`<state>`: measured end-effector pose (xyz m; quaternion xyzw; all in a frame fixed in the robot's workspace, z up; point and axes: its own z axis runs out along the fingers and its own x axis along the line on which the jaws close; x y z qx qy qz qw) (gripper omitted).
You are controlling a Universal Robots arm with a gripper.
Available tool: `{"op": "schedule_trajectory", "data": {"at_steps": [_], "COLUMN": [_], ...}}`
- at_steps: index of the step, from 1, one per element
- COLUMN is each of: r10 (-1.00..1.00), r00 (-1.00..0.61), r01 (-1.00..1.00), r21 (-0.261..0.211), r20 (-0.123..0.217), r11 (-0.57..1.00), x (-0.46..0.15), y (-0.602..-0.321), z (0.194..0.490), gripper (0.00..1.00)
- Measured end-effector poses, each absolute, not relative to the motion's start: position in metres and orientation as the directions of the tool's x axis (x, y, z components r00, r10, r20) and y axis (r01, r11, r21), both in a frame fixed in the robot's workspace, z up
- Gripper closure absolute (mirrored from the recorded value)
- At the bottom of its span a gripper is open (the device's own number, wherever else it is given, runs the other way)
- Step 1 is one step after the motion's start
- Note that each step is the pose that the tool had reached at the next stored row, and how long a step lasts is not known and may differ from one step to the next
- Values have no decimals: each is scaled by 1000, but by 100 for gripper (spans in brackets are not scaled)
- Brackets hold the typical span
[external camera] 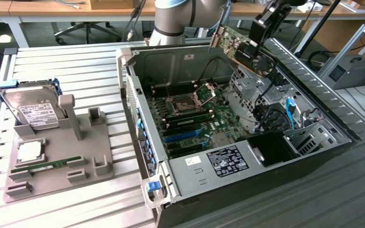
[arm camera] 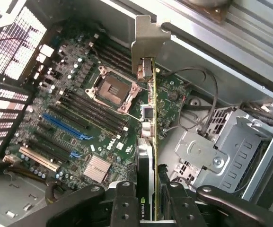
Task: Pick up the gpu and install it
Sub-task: 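Insert the gpu into the slot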
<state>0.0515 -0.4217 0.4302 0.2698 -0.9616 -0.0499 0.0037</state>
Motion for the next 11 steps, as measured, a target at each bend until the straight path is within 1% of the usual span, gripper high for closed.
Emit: {"op": "schedule_trajectory", "data": {"at_steps": [11], "r10": [-715], "r00": [-699], "r01": [-713], "r21": [98], "r20": [-20], "r11": [695], "x": [52], "y": [-422], "z": [430], "gripper": [73]}}
